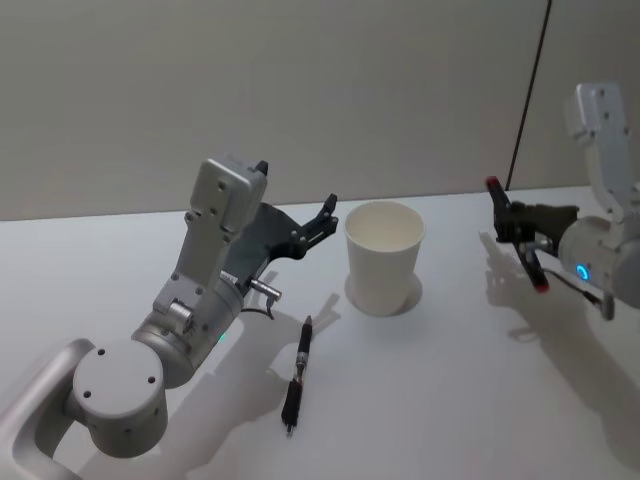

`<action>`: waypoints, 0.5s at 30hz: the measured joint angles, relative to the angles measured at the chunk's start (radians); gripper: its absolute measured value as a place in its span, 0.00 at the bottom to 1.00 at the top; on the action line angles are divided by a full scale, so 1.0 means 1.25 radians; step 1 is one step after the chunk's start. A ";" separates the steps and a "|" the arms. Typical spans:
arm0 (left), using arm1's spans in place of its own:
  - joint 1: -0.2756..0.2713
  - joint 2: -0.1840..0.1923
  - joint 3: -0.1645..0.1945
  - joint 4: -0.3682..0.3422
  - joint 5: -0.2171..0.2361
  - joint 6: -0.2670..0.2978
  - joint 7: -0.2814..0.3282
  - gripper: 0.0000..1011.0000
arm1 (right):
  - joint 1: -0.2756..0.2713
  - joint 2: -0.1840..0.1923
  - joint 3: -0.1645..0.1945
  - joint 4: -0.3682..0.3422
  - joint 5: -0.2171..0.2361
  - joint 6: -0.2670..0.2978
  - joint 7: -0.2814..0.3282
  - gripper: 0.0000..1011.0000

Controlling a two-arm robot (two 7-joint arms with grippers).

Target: Place the pen into the pen holder.

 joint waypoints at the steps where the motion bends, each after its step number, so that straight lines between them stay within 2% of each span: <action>1: 0.000 0.000 0.000 0.000 0.000 0.000 0.000 0.99 | 0.002 -0.001 0.000 0.001 0.001 -0.017 0.006 0.17; 5: 0.000 0.000 0.000 0.000 0.000 0.000 0.000 0.99 | 0.007 -0.004 0.000 0.003 0.003 -0.054 0.017 0.17; 15: 0.000 0.000 0.000 0.000 0.000 0.000 0.000 0.99 | 0.027 -0.020 -0.003 0.017 0.021 -0.187 0.043 0.17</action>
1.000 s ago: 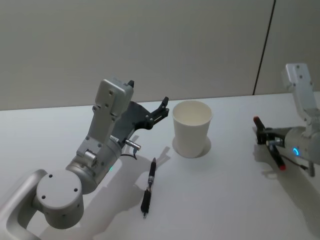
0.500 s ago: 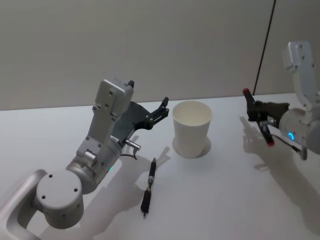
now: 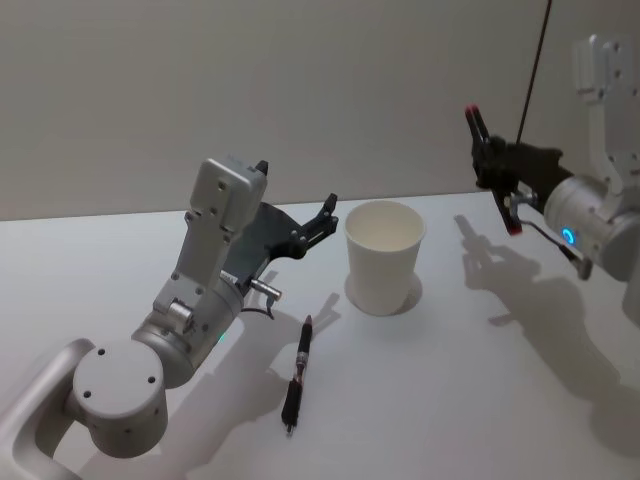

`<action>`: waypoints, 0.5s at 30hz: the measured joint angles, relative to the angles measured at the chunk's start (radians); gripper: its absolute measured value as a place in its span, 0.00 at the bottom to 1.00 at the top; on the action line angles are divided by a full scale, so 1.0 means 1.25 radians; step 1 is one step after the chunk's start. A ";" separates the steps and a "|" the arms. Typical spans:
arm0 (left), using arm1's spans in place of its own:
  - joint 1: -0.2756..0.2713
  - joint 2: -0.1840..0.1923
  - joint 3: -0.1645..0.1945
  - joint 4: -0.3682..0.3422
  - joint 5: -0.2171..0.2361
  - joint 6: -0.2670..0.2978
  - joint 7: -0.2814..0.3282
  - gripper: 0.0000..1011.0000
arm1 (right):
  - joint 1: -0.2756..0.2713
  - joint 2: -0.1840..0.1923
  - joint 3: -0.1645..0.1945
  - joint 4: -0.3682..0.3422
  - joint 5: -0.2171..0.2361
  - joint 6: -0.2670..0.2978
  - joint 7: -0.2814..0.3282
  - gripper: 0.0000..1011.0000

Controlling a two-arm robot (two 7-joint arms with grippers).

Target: Place the pen into the pen holder.

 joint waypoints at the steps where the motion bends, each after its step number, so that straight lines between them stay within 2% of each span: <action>1: 0.000 0.000 0.000 0.000 0.000 0.000 0.000 0.99 | 0.002 -0.002 -0.001 0.002 0.002 -0.013 0.002 0.17; 3: 0.000 0.000 0.000 0.000 0.000 0.000 0.000 0.99 | 0.006 -0.005 -0.001 0.005 0.004 -0.031 0.004 0.17; 5: 0.000 0.000 0.000 0.000 0.000 0.000 0.000 0.99 | 0.014 -0.013 -0.004 0.012 0.010 -0.072 0.011 0.17; 7: 0.000 0.000 0.000 0.000 0.000 0.000 0.000 0.99 | 0.017 -0.015 -0.005 0.014 0.012 -0.082 0.012 0.17; 11: 0.000 0.000 0.000 0.000 0.000 0.000 0.000 0.99 | 0.036 -0.032 -0.012 0.034 0.022 -0.155 0.024 0.17; 12: 0.000 0.000 0.000 0.000 0.000 0.000 0.000 0.99 | 0.036 -0.032 -0.012 0.034 0.022 -0.155 0.024 0.17; 15: 0.000 0.000 0.000 0.000 0.000 0.000 0.000 0.99 | 0.055 -0.048 -0.020 0.055 0.031 -0.213 0.037 0.17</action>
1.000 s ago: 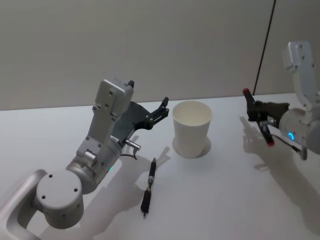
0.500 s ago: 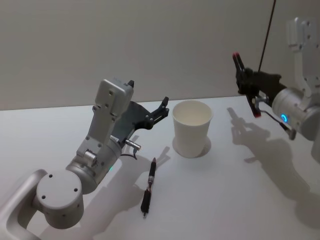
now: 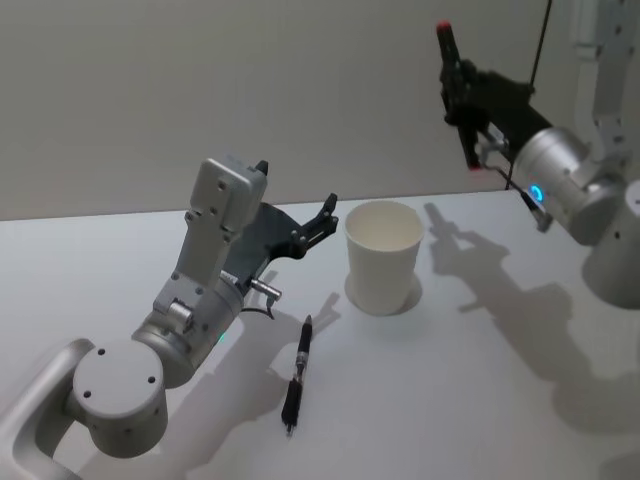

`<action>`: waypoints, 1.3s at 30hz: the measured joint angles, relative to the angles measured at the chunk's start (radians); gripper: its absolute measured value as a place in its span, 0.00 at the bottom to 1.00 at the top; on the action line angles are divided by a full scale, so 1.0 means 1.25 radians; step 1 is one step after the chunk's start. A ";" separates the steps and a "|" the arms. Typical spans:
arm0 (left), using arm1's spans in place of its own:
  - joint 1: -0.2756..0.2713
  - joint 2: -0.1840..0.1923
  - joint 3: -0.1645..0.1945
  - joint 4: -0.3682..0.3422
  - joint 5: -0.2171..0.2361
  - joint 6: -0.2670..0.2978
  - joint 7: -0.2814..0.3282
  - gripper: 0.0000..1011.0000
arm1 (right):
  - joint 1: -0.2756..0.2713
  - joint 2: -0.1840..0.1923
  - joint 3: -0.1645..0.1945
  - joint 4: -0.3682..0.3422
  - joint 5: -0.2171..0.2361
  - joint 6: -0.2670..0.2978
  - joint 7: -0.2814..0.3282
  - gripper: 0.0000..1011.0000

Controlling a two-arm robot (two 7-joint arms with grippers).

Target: Place the pen into the pen holder.

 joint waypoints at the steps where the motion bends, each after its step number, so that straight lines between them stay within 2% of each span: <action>1: 0.000 0.000 0.000 0.000 0.000 0.000 0.000 0.99 | 0.000 0.000 0.000 0.000 0.000 0.000 0.000 0.17; 7: 0.000 0.000 0.000 0.000 0.000 0.000 0.000 0.99 | 0.044 -0.036 -0.019 0.067 0.017 -0.105 0.035 0.17; 12: 0.000 0.000 0.000 0.000 0.000 0.000 0.000 0.99 | 0.072 -0.059 -0.030 0.124 0.031 -0.164 0.064 0.17; 18: 0.000 0.000 0.000 0.000 0.000 0.000 0.000 0.99 | 0.091 -0.077 -0.042 0.180 0.043 -0.211 0.088 0.17; 27: 0.000 0.000 0.000 0.000 0.000 0.000 0.000 0.99 | 0.081 -0.079 -0.048 0.210 0.049 -0.235 0.094 0.17; 39: 0.000 0.000 0.000 0.000 0.000 0.000 0.000 0.99 | 0.045 -0.069 -0.050 0.211 0.070 -0.218 0.092 0.17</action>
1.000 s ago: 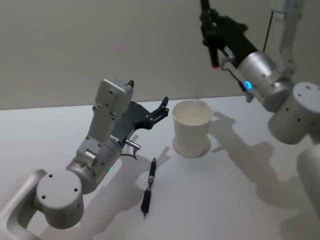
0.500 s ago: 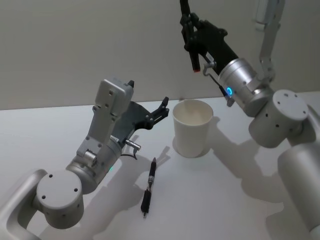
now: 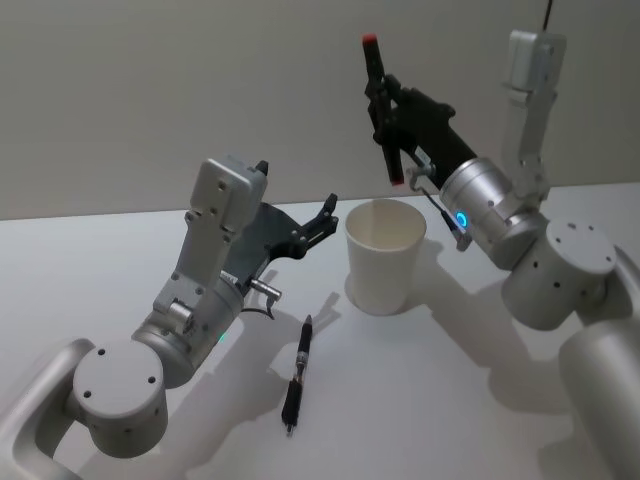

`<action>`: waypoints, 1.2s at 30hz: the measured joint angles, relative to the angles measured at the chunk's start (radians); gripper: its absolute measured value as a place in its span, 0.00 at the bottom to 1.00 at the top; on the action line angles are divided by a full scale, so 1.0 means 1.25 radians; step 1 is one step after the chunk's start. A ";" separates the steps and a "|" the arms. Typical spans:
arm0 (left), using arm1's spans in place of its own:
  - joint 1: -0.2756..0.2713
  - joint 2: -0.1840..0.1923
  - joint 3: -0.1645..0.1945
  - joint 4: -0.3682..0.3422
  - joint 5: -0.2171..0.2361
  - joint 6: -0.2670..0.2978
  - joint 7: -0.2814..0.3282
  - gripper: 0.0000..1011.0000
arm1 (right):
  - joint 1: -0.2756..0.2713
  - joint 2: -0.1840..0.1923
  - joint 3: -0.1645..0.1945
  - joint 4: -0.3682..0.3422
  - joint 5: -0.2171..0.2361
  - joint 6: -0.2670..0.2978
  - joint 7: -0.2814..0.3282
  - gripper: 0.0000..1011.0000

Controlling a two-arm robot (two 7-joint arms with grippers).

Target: Place the pen into the pen holder.

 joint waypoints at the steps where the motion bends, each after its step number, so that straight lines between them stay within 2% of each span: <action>1: 0.000 0.000 0.000 0.000 0.000 0.000 0.000 0.99 | -0.004 0.001 -0.001 -0.001 0.003 0.004 0.002 0.17; 16: 0.000 0.000 0.000 0.000 0.000 0.000 0.000 0.99 | -0.035 0.005 -0.012 -0.025 0.026 0.047 0.019 0.17; 36: 0.000 0.000 0.000 0.000 0.000 0.000 0.000 0.99 | -0.091 0.032 -0.017 -0.102 0.017 0.088 0.010 0.17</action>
